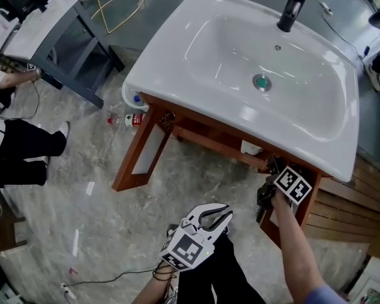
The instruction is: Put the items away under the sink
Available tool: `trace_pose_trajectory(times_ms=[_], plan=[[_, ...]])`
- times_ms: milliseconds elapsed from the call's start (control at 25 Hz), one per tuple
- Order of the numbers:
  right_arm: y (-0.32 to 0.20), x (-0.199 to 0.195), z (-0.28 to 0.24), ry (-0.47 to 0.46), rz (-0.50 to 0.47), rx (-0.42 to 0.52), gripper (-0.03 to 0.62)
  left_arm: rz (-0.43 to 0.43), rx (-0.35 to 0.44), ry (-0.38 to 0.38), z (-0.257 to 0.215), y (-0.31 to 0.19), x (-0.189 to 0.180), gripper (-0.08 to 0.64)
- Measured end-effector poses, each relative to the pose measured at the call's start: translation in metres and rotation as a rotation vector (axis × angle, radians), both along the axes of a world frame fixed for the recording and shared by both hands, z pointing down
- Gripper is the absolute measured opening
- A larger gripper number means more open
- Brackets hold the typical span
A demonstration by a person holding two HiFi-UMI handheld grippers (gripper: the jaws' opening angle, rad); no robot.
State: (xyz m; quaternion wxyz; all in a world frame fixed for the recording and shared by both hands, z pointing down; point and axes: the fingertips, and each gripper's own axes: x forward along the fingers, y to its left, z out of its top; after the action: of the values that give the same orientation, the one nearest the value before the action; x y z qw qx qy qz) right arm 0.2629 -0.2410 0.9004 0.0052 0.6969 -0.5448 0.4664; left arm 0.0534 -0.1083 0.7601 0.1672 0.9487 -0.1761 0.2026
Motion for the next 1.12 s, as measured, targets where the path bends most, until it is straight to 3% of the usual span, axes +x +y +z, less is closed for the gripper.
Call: trace_pose_trajectory(times_ms=[200,520,840,1120], plan=[[0.018,-0.011,-0.01,0.0,0.013,0.001,0.117,0.002,0.001,-0.006,-0.007,0.009,-0.002,0.057],[0.049,-0.03,-0.039,-0.01,-0.006,0.015,0.065,-0.008,0.002,-0.008,-0.021,0.028,-0.007,0.057],[0.094,-0.067,-0.086,0.084,-0.227,0.051,0.051,0.006,0.004,-0.018,-0.037,0.057,-0.02,0.057],[0.118,-0.093,-0.169,0.128,-0.32,0.126,0.048,-0.012,0.023,0.009,-0.082,0.073,-0.034,0.057]])
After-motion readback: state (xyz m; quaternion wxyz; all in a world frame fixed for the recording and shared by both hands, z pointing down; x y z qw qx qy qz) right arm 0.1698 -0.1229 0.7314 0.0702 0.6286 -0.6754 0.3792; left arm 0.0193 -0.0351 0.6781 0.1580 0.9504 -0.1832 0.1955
